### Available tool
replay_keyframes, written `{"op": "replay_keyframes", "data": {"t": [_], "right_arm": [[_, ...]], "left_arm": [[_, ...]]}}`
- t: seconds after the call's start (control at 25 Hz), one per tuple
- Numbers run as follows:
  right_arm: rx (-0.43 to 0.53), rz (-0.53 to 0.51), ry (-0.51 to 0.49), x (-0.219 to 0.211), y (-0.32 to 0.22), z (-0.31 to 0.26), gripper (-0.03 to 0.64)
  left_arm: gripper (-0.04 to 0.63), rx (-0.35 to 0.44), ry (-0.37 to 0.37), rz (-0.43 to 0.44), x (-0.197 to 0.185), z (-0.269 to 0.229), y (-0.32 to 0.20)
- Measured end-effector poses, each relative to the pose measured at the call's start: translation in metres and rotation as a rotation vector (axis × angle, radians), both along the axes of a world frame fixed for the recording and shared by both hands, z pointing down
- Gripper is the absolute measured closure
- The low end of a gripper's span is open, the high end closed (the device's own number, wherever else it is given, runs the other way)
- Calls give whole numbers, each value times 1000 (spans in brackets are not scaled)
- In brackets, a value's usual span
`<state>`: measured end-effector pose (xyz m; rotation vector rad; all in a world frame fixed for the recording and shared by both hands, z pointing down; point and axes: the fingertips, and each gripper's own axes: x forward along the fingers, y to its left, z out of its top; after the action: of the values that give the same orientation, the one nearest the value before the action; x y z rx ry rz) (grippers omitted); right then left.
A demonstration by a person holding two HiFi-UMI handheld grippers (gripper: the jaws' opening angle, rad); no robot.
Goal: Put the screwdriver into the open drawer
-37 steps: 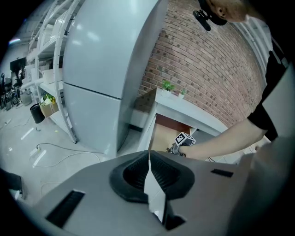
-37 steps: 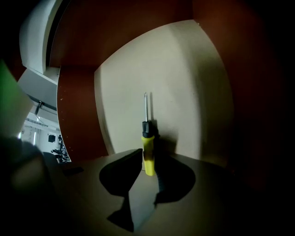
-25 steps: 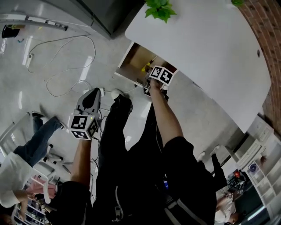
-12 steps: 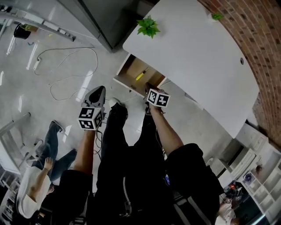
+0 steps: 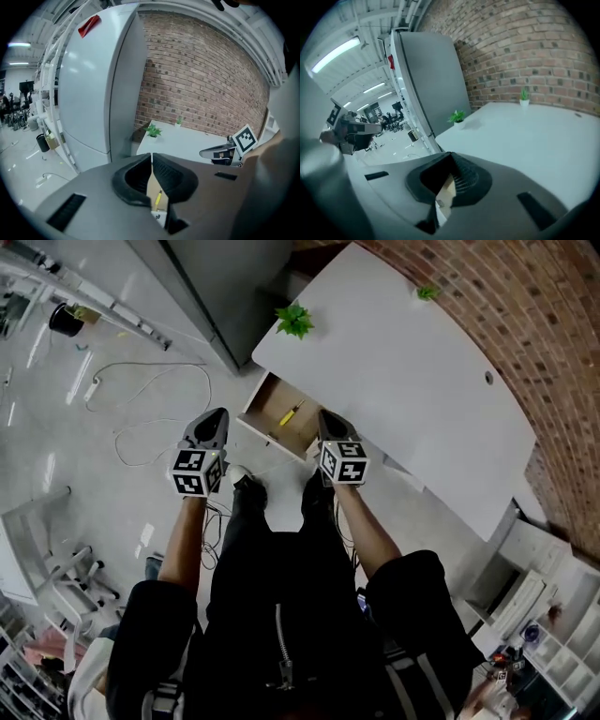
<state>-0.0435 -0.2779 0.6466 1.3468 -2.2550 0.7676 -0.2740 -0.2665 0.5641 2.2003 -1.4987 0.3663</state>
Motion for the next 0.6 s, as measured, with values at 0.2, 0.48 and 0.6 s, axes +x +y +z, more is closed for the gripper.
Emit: {"op": "replay_keyframes", "data": {"t": [0.2,0.48,0.6], "right_arm": [[168,5,10,28,-30,-76,607],[354,17,7,63,-63,-173,607],[405,23,10,76,-69,-201,609]], "left_arm": [[565,94,-6,22,26,-46,-27],[565,222,1,59,67,-113,-58],[565,272,10,69,81,-135,-66]]}}
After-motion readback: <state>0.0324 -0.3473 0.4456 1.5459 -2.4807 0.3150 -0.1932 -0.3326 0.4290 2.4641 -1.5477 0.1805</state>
